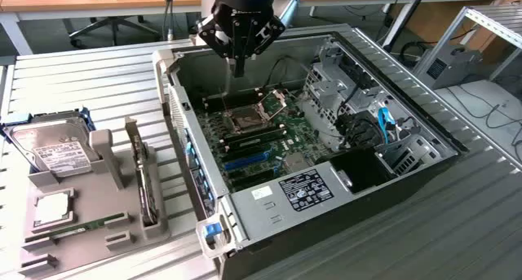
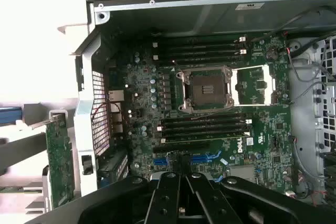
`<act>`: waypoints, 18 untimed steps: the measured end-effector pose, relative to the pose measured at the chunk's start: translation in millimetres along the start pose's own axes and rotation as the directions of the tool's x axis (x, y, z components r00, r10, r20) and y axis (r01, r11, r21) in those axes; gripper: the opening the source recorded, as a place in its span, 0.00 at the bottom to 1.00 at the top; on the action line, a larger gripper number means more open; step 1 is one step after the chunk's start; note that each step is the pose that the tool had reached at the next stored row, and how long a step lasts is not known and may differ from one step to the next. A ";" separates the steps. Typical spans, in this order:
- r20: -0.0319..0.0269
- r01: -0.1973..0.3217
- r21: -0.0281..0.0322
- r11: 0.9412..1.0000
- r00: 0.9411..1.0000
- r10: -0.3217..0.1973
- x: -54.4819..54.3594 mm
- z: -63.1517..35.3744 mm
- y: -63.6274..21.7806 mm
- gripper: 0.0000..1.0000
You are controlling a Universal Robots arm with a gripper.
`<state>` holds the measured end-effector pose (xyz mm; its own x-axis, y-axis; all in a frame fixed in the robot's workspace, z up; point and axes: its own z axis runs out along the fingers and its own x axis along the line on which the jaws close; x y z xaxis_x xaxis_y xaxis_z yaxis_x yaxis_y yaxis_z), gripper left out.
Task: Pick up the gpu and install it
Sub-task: 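Reach for the gpu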
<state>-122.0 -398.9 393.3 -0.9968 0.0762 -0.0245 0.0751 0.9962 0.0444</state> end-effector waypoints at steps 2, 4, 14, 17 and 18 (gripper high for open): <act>0.000 0.000 0.000 1.000 1.000 0.000 0.4 0.0 0.0 0.11; 0.000 0.000 0.000 1.000 1.000 0.000 1.9 -0.1 -0.1 0.11; 0.000 0.000 0.000 1.000 1.000 0.000 6.7 -0.2 -0.5 0.11; 0.000 0.000 0.000 1.000 1.000 0.000 7.7 -0.2 -0.6 0.11; 0.000 0.000 0.000 1.000 1.000 0.000 7.9 -0.2 -0.6 0.11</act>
<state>-129.9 -398.9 393.3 -0.9968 0.0762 -0.0245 0.0750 0.9962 0.0444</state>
